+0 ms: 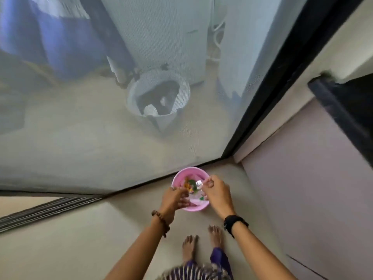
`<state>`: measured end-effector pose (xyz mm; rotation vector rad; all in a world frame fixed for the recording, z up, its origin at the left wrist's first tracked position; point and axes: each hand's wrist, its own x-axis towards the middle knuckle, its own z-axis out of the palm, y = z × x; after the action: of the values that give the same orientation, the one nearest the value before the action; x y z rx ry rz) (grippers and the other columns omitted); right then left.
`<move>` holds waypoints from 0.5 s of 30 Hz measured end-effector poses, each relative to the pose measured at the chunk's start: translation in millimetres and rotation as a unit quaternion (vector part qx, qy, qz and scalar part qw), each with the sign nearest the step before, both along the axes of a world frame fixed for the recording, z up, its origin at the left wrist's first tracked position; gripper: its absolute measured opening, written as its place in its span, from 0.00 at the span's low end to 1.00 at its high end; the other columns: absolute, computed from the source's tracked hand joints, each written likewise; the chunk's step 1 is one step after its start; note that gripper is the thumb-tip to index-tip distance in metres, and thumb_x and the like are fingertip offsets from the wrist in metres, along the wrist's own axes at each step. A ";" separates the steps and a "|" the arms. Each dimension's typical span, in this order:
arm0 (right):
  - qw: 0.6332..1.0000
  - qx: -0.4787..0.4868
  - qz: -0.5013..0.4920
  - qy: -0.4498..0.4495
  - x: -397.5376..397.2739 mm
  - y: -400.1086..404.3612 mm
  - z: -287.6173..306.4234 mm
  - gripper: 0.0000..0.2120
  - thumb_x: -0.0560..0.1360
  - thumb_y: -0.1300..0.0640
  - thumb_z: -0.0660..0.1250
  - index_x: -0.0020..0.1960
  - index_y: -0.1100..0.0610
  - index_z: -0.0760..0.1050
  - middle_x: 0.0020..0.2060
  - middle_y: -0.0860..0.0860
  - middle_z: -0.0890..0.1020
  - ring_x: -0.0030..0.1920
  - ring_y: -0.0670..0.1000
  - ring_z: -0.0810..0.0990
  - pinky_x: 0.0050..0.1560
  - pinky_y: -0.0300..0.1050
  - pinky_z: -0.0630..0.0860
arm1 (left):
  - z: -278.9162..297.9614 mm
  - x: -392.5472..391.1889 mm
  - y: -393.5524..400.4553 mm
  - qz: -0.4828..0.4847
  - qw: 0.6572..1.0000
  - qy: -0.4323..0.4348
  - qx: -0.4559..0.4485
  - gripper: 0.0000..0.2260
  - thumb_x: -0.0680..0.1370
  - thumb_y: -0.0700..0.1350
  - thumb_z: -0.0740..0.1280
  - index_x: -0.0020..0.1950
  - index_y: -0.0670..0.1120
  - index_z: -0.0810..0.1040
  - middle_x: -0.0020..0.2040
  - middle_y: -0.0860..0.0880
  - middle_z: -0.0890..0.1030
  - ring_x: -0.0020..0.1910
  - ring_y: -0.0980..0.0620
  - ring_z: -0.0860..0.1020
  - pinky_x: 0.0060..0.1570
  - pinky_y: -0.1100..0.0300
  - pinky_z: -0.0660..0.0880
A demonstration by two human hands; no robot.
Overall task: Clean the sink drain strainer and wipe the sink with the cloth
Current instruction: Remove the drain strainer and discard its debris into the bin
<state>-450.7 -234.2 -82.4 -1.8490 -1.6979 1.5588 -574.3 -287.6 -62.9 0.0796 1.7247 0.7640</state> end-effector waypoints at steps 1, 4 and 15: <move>1.000 -0.002 0.005 -0.010 -4.7 3.2 -32.5 0.04 0.75 0.63 0.62 0.44 0.55 0.72 0.44 0.55 0.82 0.41 0.55 0.81 0.32 0.37 0.74 | -33.0 -1.5 5.0 0.023 1.000 -0.003 -0.003 0.06 0.75 0.34 0.61 0.38 0.39 0.73 0.32 0.43 0.74 0.23 0.52 0.73 0.23 0.66 0.73; 0.999 -0.008 0.006 -0.049 -15.2 12.7 -129.1 0.04 0.74 0.63 0.62 0.43 0.57 0.73 0.42 0.55 0.82 0.40 0.55 0.80 0.36 0.44 0.75 | -132.3 -1.2 15.8 0.086 0.996 0.005 -0.022 0.04 0.75 0.33 0.61 0.41 0.37 0.72 0.33 0.42 0.73 0.28 0.49 0.71 0.21 0.66 0.72; 0.992 -0.119 -0.043 0.005 -34.5 12.6 -266.3 0.08 0.77 0.61 0.58 0.41 0.57 0.73 0.38 0.56 0.80 0.40 0.59 0.81 0.38 0.48 0.80 | -270.0 -0.2 11.8 0.119 0.991 0.037 -0.052 0.07 0.78 0.38 0.60 0.54 0.36 0.73 0.41 0.39 0.77 0.35 0.46 0.75 0.32 0.60 0.75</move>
<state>-485.2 -221.6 -348.7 -1.9917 -1.4594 1.7982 -574.5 -275.8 -332.9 -0.1744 1.8629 0.8516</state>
